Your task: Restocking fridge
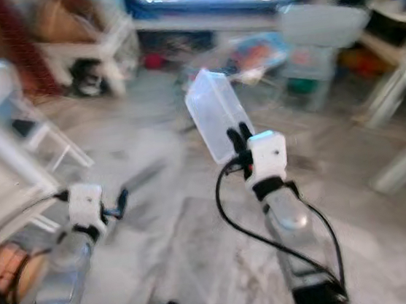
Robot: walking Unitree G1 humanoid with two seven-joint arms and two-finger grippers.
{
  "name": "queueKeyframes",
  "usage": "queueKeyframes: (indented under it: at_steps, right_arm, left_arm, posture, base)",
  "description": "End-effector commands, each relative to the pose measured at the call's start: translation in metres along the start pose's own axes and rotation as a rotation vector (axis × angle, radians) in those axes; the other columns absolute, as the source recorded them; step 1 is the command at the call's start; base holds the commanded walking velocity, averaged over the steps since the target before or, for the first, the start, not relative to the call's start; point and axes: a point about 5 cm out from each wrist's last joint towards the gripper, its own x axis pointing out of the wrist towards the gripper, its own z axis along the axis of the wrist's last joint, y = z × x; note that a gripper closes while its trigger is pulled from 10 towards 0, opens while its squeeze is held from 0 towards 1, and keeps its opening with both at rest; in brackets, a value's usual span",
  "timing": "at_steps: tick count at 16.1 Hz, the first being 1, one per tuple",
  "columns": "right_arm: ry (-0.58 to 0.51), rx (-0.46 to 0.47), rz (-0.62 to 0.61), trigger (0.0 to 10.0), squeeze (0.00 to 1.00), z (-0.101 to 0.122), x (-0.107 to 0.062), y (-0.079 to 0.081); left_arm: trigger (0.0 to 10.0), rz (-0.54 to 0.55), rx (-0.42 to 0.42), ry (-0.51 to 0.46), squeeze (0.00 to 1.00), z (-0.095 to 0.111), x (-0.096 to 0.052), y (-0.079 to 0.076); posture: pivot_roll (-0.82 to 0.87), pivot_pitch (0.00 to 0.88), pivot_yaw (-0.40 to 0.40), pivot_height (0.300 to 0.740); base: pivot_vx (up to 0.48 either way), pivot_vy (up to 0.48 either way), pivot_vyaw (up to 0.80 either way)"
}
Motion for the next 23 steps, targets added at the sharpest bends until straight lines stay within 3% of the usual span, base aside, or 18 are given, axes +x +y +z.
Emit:
queueKeyframes:
  at_steps: [1, 2, 4, 6, 7, 8, 11, 18, 20, 23]
  right_arm:
    - [-0.011, -0.008, 0.000, 10.0, 0.00, 0.001, 0.002, -0.001]
    - [-0.006, -0.015, -0.003, 10.0, 0.00, 0.000, 0.001, -0.002]
    - [0.003, -0.017, -0.010, 10.0, 0.00, -0.003, 0.000, -0.003]
    - [0.023, -0.012, -0.024, 10.0, 0.00, -0.007, -0.002, -0.007]
    - [0.046, -0.016, -0.033, 10.0, 0.00, -0.012, -0.005, -0.010]
    - [0.067, -0.018, -0.034, 10.0, 0.00, -0.019, -0.006, -0.011]
    - [0.083, -0.027, -0.030, 10.0, 0.00, -0.024, -0.005, -0.008]
    - [0.118, -0.014, -0.159, 10.0, 0.00, -0.038, -0.017, -0.030]
    - [0.114, -0.014, -0.179, 10.0, 0.00, -0.039, -0.018, -0.031]
    - [0.110, -0.016, -0.214, 10.0, 0.00, -0.041, -0.023, -0.034]
  left_arm:
    - [10.0, 0.005, 0.040, -0.013, 0.00, 0.002, 0.000, 0.003]
    - [10.0, 0.021, 0.102, 0.010, 0.00, -0.003, -0.003, 0.009]
    - [10.0, 0.017, 0.127, 0.045, 0.00, -0.010, -0.008, 0.015]
    - [10.0, 0.030, 0.096, 0.083, 0.00, -0.015, -0.018, 0.030]
    - [10.0, 0.053, 0.028, 0.121, 0.00, -0.017, -0.027, 0.041]
    - [10.0, 0.025, -0.007, 0.136, 0.00, -0.015, -0.030, 0.038]
    - [10.0, -0.004, -0.001, 0.124, 0.00, -0.013, -0.026, 0.029]
    - [10.0, 0.104, -0.119, 0.124, 0.00, -0.019, -0.031, 0.018]
    - [10.0, 0.083, -0.115, 0.128, 0.00, -0.019, -0.024, 0.006]
    - [10.0, -0.036, -0.074, 0.087, 0.00, -0.005, -0.009, -0.022]
  posture:
    - [0.05, 0.053, -0.029, 0.740]
    - [0.05, 0.056, -0.032, 0.740]
    - [0.06, 0.056, -0.038, 0.740]
    - [0.09, 0.061, -0.044, 0.740]
    - [0.11, 0.054, -0.052, 0.740]
    - [0.11, 0.047, -0.058, 0.740]
    - [0.11, 0.052, -0.059, 0.740]
    - [0.04, 0.037, 0.008, 0.740]
    - [0.03, 0.030, 0.024, 0.740]
    - [-0.02, 0.020, 0.042, 0.740]
  base:
    - [0.000, 0.000, 0.80]
    - [0.000, 0.000, 0.80]
    - [0.000, 0.000, 0.80]
    - [0.000, 0.000, 0.64]
    - [0.000, 0.000, 0.00]
    - [0.000, 0.000, 0.00]
    - [0.000, 0.000, 0.00]
    - [0.000, 0.000, 0.00]
    - [0.000, 0.000, 0.00]
    - [0.000, 0.000, 0.00]
